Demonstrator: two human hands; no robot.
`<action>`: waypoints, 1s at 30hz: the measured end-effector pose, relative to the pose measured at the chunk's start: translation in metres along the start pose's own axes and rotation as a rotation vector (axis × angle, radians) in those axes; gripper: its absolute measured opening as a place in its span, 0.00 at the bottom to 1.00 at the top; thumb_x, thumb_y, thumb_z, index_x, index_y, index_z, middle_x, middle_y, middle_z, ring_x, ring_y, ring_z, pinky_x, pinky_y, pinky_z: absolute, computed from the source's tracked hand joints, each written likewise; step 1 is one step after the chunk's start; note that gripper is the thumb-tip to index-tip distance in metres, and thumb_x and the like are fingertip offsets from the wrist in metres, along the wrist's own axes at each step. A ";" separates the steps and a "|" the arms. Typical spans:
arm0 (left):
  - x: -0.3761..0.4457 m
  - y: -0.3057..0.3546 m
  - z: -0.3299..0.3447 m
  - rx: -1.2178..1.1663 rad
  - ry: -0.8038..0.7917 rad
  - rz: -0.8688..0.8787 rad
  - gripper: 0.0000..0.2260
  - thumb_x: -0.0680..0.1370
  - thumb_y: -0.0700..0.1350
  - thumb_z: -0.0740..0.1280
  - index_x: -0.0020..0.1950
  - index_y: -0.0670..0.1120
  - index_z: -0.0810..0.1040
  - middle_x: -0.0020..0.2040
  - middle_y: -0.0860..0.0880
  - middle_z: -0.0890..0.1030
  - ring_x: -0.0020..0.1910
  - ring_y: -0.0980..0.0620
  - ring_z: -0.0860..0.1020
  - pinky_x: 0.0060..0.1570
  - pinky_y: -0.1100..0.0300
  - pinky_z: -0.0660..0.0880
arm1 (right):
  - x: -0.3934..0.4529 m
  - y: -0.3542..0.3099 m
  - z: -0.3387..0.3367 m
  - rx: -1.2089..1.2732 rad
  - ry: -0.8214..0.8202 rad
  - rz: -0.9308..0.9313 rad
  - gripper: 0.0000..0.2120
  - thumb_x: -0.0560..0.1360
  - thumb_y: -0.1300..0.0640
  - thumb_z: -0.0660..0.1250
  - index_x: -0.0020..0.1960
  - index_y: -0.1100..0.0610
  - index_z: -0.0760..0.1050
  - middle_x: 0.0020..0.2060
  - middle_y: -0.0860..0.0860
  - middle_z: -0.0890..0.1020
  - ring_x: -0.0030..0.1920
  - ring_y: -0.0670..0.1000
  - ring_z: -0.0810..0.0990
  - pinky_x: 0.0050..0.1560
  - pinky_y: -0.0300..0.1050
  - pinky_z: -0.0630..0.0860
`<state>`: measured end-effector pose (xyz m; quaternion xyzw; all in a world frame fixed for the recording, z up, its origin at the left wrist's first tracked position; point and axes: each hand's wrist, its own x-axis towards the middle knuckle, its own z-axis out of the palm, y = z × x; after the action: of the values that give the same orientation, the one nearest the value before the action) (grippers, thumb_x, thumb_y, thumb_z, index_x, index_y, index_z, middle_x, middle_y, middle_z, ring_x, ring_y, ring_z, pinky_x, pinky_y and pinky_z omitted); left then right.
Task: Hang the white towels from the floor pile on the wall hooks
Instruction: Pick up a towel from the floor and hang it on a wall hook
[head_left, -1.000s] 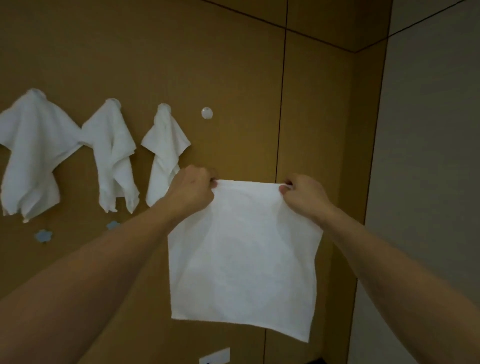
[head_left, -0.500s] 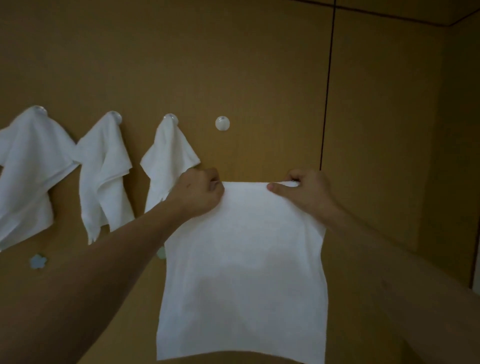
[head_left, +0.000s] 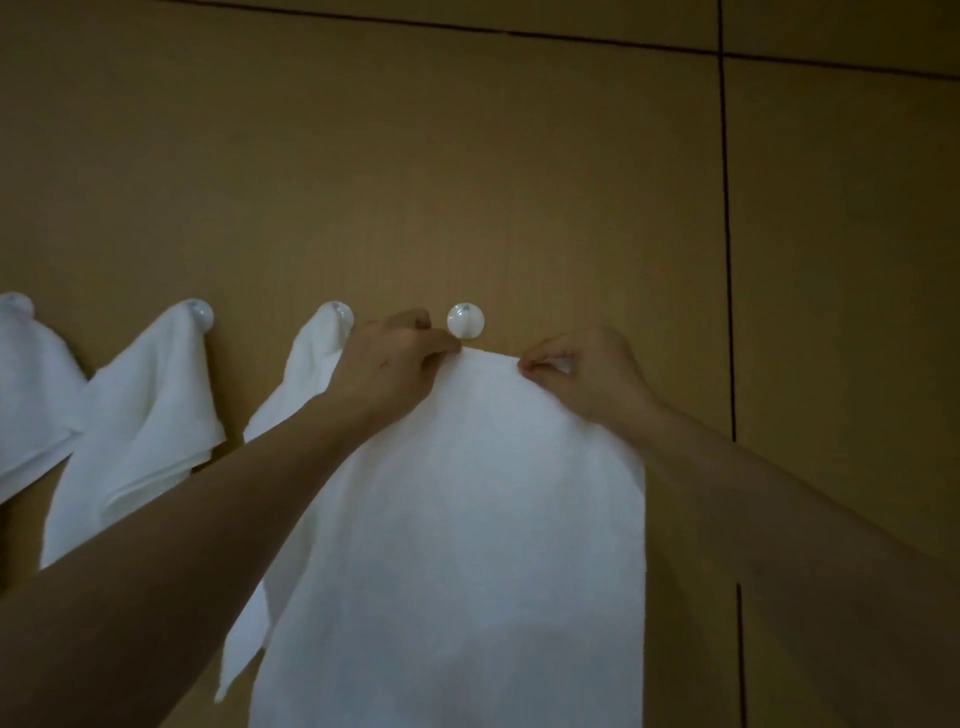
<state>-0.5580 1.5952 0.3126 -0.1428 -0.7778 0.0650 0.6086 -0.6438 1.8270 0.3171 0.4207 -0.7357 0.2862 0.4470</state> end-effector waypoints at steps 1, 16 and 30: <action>0.009 -0.009 0.007 0.036 0.016 0.024 0.13 0.77 0.43 0.61 0.51 0.51 0.85 0.38 0.50 0.73 0.33 0.47 0.73 0.33 0.58 0.67 | 0.013 0.005 0.003 -0.072 -0.008 -0.028 0.05 0.74 0.53 0.72 0.48 0.46 0.86 0.48 0.41 0.86 0.50 0.43 0.82 0.56 0.45 0.76; 0.069 -0.061 0.086 0.340 -0.013 -0.068 0.10 0.74 0.37 0.64 0.47 0.45 0.84 0.39 0.46 0.71 0.31 0.46 0.72 0.30 0.56 0.71 | 0.115 0.053 0.056 -0.036 -0.117 0.098 0.09 0.78 0.49 0.66 0.54 0.43 0.84 0.53 0.38 0.84 0.53 0.42 0.80 0.52 0.42 0.76; 0.029 -0.014 0.117 -0.279 -0.056 -0.516 0.16 0.76 0.48 0.56 0.30 0.54 0.74 0.38 0.52 0.75 0.43 0.50 0.72 0.44 0.56 0.68 | 0.070 0.044 0.102 0.212 -0.149 0.107 0.16 0.81 0.41 0.55 0.45 0.45 0.78 0.39 0.45 0.81 0.39 0.47 0.79 0.37 0.44 0.71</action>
<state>-0.6795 1.5997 0.3142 -0.0208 -0.8064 -0.1954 0.5578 -0.7420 1.7416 0.3332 0.4458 -0.7539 0.3538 0.3281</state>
